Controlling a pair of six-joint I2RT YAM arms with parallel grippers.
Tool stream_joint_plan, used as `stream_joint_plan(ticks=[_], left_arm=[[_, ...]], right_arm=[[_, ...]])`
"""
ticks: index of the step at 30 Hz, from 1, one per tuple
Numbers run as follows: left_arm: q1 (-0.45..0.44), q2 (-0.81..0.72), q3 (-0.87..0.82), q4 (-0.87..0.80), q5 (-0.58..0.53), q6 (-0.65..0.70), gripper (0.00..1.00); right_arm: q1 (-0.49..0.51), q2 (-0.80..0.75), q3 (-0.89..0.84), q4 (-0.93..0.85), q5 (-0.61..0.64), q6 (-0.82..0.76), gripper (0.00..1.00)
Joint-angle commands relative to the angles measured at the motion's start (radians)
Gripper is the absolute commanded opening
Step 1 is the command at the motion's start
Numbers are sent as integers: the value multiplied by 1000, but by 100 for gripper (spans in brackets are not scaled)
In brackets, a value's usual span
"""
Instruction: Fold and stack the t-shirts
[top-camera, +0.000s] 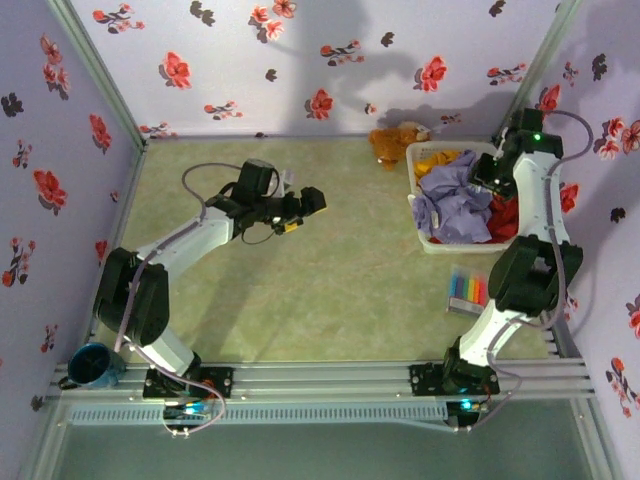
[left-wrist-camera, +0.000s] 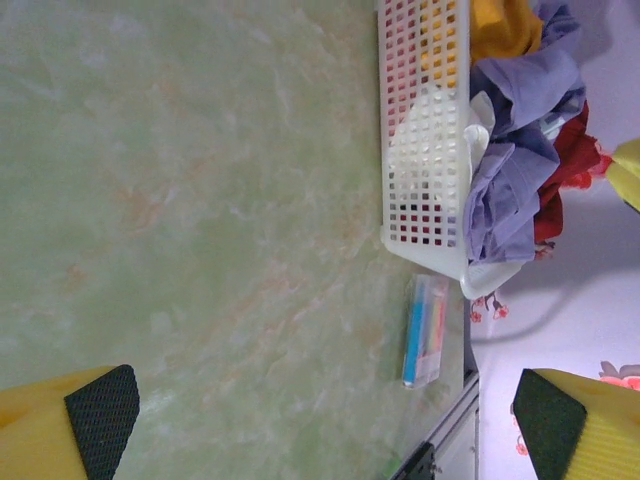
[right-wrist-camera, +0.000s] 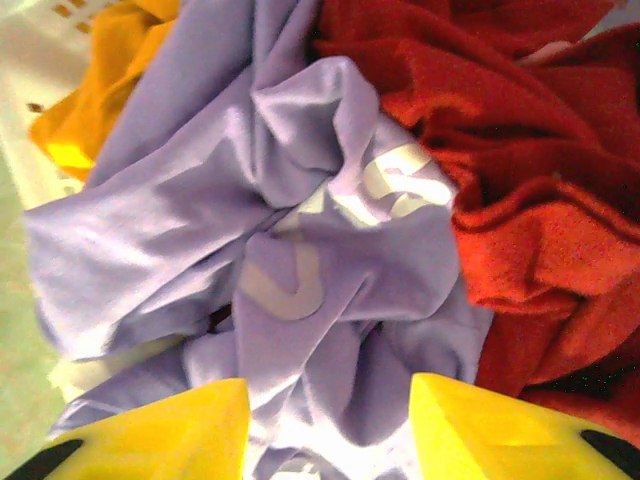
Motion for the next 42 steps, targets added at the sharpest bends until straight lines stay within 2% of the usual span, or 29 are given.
stream_joint_plan(ticks=[1,5,12,15,19,22,26,32,37,42], left_arm=[[-16,-16,7,71,-22,-10,99],[-36,11,4,101,-19,-22,99],[-58,24,2,110,-14,-25,100],[-60,24,-4,116,-14,-30,100],[-60,18,-5,109,-17,-27,99],[-54,7,7,87,-26,-15,99],[-28,-16,18,56,-41,-4,99],[20,-80,3,11,-69,23,100],[66,-139,-28,-31,-70,35,99],[132,-218,-79,-55,-69,37,99]], right_arm=[[9,3,-44,-12,-72,27,51],[28,46,-49,-20,-97,44,58],[66,108,-90,55,-102,103,55],[76,124,-86,71,-90,121,41],[80,100,-67,67,-68,138,12],[81,45,-42,42,-34,140,1],[88,-81,-35,23,-11,184,0],[126,-283,-95,169,-69,238,0],[138,-358,-29,286,-142,236,0],[170,-341,176,323,-205,236,0]])
